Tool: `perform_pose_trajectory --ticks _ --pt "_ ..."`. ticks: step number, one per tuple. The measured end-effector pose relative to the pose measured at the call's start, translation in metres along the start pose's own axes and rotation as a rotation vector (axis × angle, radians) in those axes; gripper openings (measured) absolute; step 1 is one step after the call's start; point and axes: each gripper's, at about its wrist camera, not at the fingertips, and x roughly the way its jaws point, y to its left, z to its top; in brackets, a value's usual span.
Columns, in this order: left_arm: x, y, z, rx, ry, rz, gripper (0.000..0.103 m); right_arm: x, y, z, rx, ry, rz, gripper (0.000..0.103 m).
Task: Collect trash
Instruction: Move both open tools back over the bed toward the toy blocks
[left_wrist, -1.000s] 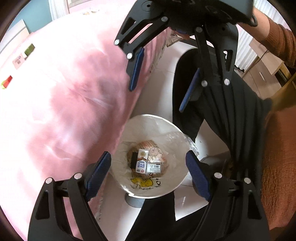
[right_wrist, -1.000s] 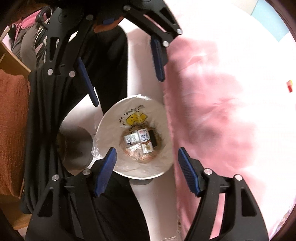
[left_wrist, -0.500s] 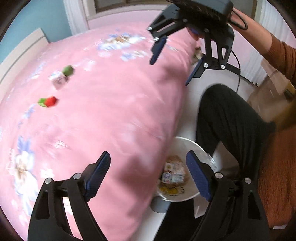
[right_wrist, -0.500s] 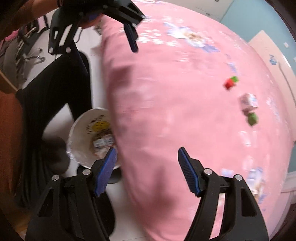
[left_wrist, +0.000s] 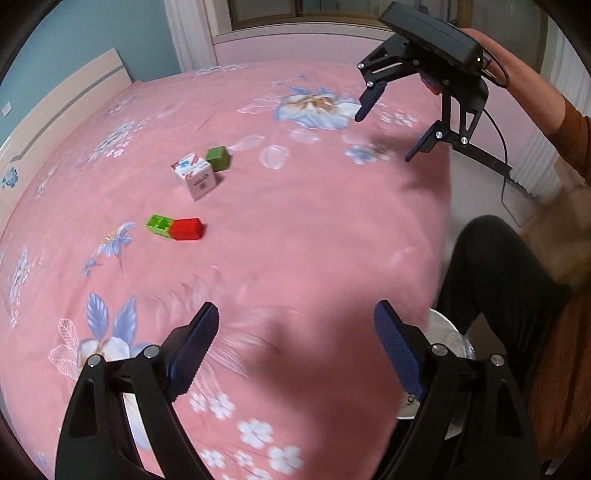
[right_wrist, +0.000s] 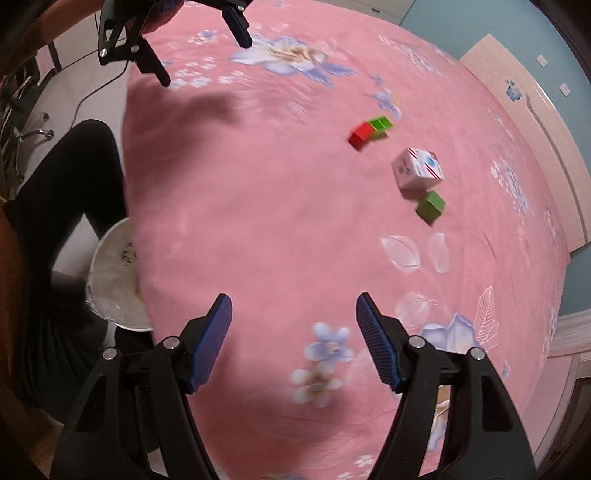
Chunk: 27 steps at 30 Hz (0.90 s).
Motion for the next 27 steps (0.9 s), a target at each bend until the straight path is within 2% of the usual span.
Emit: perform_pose_trajectory --ticks 15,21,27 --pt "0.089 0.074 0.038 -0.045 0.072 -0.055 0.088 0.055 -0.094 0.02 0.048 0.029 0.008 0.07" --pt "0.118 0.094 0.047 -0.042 0.119 -0.05 0.088 0.068 -0.113 0.027 0.041 0.031 0.016 0.07" --pt "0.133 0.112 0.055 -0.06 0.13 -0.054 0.088 0.076 -0.125 0.028 0.04 0.043 0.016 0.07"
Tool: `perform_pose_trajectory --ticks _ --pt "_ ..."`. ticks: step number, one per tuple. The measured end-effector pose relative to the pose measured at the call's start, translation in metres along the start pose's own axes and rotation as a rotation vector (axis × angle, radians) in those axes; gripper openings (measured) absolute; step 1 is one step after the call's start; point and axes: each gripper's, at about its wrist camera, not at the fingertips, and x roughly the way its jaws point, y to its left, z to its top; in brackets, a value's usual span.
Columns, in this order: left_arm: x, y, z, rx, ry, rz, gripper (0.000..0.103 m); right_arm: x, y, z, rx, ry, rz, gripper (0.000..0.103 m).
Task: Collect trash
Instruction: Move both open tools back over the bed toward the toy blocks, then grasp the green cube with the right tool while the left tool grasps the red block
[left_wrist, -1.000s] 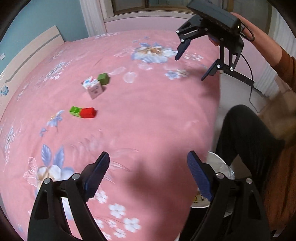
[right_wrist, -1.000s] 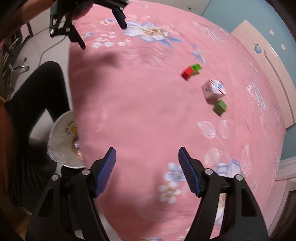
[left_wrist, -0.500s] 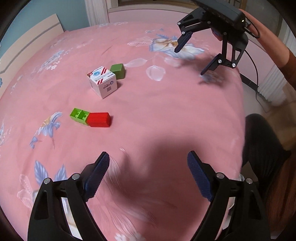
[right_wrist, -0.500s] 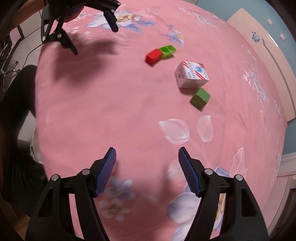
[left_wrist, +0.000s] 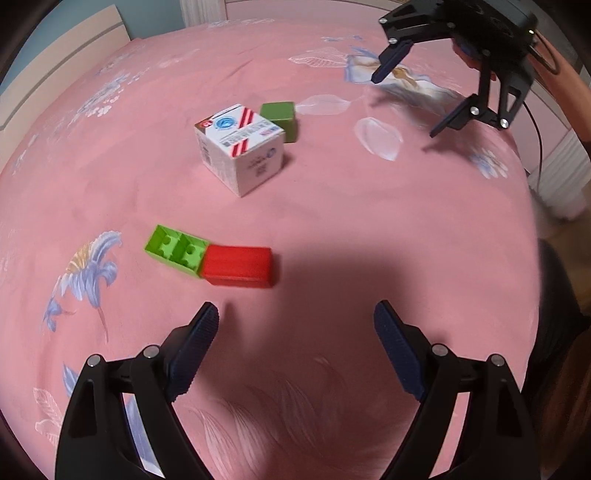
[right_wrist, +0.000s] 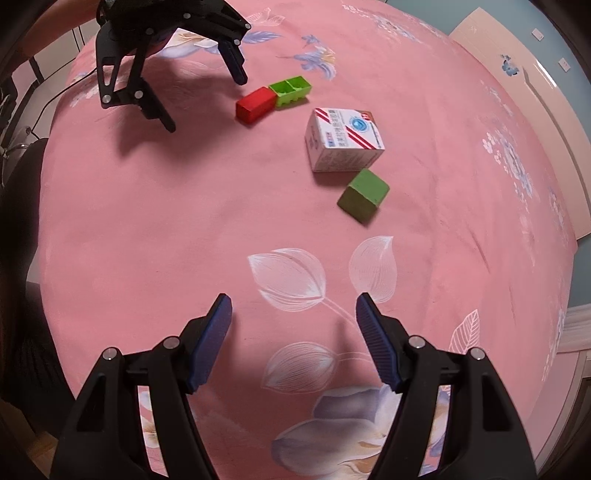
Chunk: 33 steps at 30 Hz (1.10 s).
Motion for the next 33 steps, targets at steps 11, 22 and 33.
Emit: perform_pose_trajectory --ticks 11,22,33 --pt "0.012 0.005 0.007 0.015 0.015 -0.016 0.088 0.009 -0.011 0.004 -0.009 -0.001 0.007 0.07" --pt "0.016 0.003 0.015 0.028 0.012 -0.02 0.088 0.009 -0.01 0.013 -0.029 -0.005 -0.012 0.07" --pt "0.013 0.003 0.016 0.014 0.036 -0.037 0.074 0.024 -0.047 0.034 0.095 -0.054 0.05 0.07"
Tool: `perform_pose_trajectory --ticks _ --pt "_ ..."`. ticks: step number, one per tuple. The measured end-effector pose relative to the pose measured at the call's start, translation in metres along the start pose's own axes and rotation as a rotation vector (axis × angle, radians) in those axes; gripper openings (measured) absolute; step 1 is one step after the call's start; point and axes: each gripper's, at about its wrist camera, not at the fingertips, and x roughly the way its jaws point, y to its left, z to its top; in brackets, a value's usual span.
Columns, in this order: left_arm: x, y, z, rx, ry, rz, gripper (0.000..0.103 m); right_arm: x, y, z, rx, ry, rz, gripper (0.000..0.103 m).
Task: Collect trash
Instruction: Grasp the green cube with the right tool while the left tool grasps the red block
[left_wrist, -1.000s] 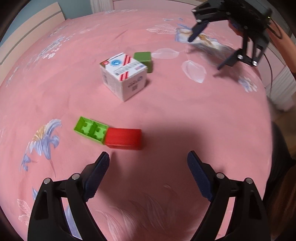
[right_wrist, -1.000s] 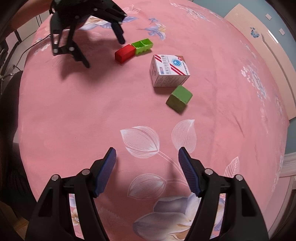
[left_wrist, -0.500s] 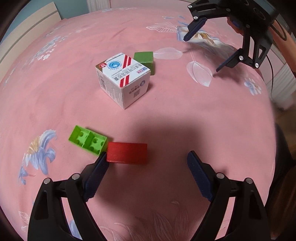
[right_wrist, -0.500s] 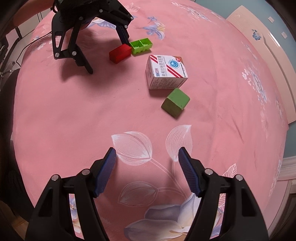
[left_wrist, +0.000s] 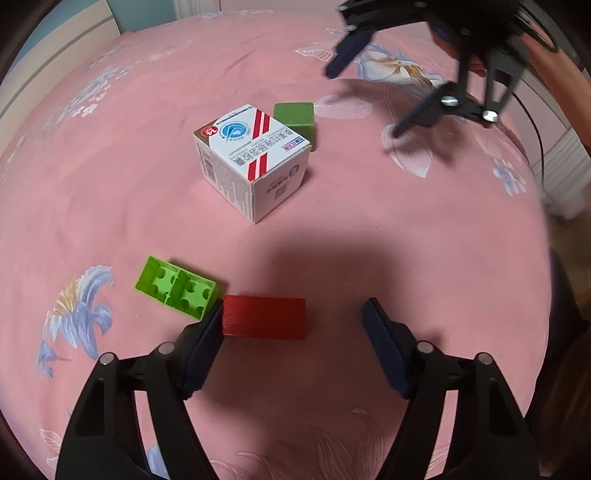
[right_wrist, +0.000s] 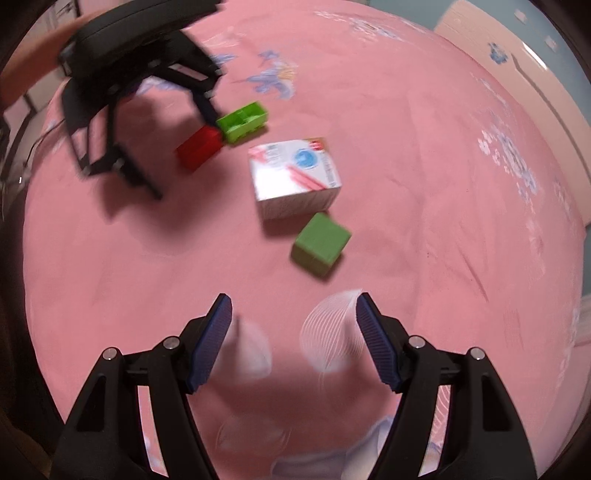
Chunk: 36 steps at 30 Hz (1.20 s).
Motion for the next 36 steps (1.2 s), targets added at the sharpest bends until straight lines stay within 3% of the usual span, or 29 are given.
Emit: perform_pose_trajectory --ticks 10,15,22,36 --pt "0.001 0.005 0.003 -0.004 0.021 -0.006 0.058 0.034 -0.014 0.029 0.061 -0.001 0.044 0.068" --pt "0.0 0.008 0.003 -0.009 0.028 -0.006 0.053 0.04 -0.02 0.035 0.076 0.01 0.066 0.052" --pt "0.0 0.013 0.001 -0.019 0.027 -0.001 0.042 0.044 -0.02 0.033 0.071 0.029 0.07 0.041" --pt "-0.003 0.015 0.001 -0.003 0.025 0.016 0.041 0.036 -0.009 0.025 0.031 0.034 0.079 0.041"
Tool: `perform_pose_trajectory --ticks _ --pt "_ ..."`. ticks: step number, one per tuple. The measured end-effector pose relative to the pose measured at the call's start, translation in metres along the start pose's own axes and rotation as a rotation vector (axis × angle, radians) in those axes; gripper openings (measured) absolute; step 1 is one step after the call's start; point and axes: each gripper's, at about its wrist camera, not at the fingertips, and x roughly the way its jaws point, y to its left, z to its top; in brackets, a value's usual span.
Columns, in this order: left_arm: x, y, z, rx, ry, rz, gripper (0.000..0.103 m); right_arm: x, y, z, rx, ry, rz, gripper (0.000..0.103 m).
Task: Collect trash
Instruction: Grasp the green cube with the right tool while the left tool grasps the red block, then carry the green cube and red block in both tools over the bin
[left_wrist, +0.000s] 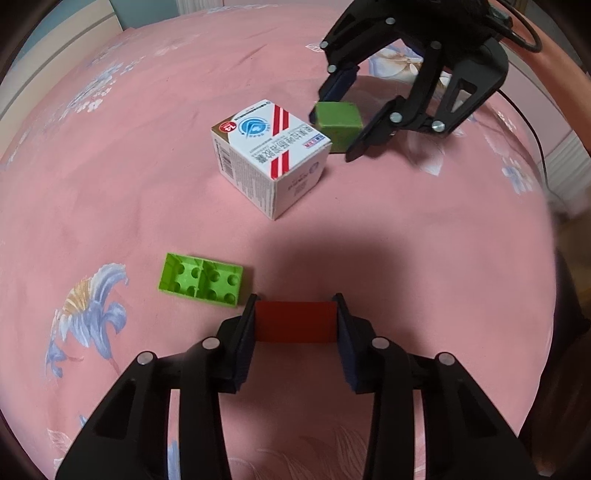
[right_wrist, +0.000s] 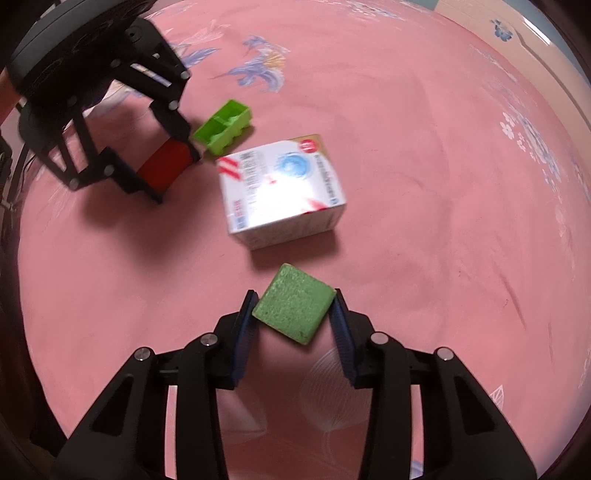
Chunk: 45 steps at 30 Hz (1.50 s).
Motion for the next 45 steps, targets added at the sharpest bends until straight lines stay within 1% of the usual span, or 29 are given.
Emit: perform_pose_trajectory --ticks 8,15,25,29,38,45 --pt "-0.023 -0.022 -0.012 0.043 -0.001 0.004 0.042 -0.026 0.035 -0.009 -0.066 -0.012 0.03 0.041" --pt "-0.05 -0.049 -0.029 0.048 -0.011 0.004 0.042 -0.052 0.076 -0.02 -0.117 -0.017 0.038 0.041" --pt "-0.086 -0.102 -0.06 0.069 -0.024 0.015 0.042 -0.091 0.159 -0.043 -0.181 -0.015 0.037 0.041" --pt "-0.098 -0.122 -0.072 0.076 -0.031 0.015 0.042 -0.102 0.183 -0.05 -0.194 -0.018 0.039 0.041" --pt "-0.113 -0.169 -0.096 0.091 -0.039 0.016 0.042 -0.111 0.238 -0.073 -0.217 -0.026 0.039 0.041" --pt "-0.117 -0.209 -0.114 0.111 -0.042 0.013 0.042 -0.112 0.286 -0.088 -0.245 -0.055 0.051 0.041"
